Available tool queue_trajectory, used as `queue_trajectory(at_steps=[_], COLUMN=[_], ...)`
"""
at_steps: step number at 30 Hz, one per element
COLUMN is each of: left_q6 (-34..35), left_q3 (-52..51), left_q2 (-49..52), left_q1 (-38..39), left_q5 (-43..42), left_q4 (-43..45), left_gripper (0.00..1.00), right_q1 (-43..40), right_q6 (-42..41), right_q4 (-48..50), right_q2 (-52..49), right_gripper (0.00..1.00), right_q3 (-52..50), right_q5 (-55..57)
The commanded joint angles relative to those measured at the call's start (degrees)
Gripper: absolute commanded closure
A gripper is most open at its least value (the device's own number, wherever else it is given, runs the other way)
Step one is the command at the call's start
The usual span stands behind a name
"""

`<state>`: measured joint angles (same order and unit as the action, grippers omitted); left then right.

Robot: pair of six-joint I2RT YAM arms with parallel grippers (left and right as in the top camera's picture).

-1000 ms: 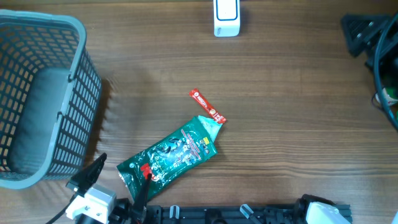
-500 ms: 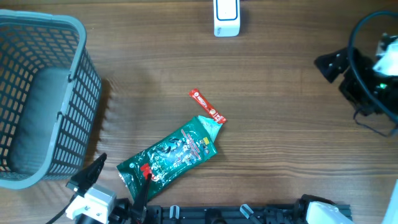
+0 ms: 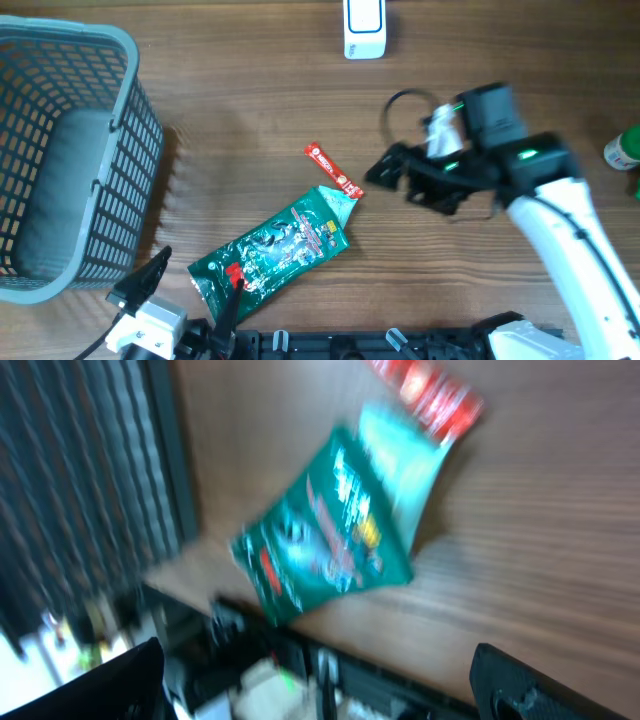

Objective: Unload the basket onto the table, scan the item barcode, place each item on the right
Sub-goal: 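Reach the right gripper to the green glove bag and grasp it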

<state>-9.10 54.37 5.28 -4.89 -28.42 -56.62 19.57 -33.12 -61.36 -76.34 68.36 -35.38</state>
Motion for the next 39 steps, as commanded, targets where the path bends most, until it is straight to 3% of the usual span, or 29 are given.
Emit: queue_trajectory(at_steps=[1,6,9,13,14,17,19,25,29,34,37,39], left_q6=[0.37,0.37,0.37,0.39,0.39,0.37,0.37,0.37,0.37,0.37,0.39,0.37], left_q3=[-0.04,-0.04,-0.04,-0.04,-0.04,-0.04,-0.04,-0.04,-0.04,-0.04,-0.04,-0.04], left_q2=[-0.39,-0.39,-0.39,-0.39,-0.39,-0.39,-0.39,-0.39,-0.39,-0.39,-0.39,-0.39], left_q1=[0.11,0.11,0.11,0.11,0.11,0.11,0.11,0.11,0.11,0.11,0.11,0.11], left_q5=[-0.46,-0.46,-0.46,-0.46,-0.46,-0.46,-0.46,-0.46,-0.46,-0.46,-0.46,-0.46], left_q4=[0.13,0.13,0.13,0.13,0.13,0.13,0.13,0.13,0.13,0.13,0.13,0.13], left_gripper=[0.00,0.00,0.00,0.00,0.00,0.00,0.00,0.00,0.00,0.00,0.00,0.00], right_q1=[11.54,26.95,34.97,41.99,43.28,45.42,45.72,45.48,44.63,44.63,44.63,44.63], right_q6=[-12.70,-34.82,-44.50,-53.55,-54.55,-58.42,-58.93,-58.58,-58.29,-58.49,-58.40,-58.38], right_q4=[8.07,27.45,37.35,39.87,39.89,41.11,44.65,58.47,59.45,57.88,58.73,59.36], right_q2=[0.04,0.04,0.02,-0.76,-1.60,-5.64,-9.97,-22.34,-22.80,-22.88,-22.91,-23.02], right_gripper=[0.02,0.02,0.03,0.10,0.16,0.19,0.12,0.11,0.19,0.19,0.30,0.42], right_q3=[-7.45,-17.92,-21.81,-24.06,-24.24,-24.35,-24.37,-24.35,-24.37,-24.39,-24.39,-24.39], right_q5=[2.89,8.72,19.37,32.11,34.34,34.49,34.49,33.75,39.12,39.76,40.11,41.20])
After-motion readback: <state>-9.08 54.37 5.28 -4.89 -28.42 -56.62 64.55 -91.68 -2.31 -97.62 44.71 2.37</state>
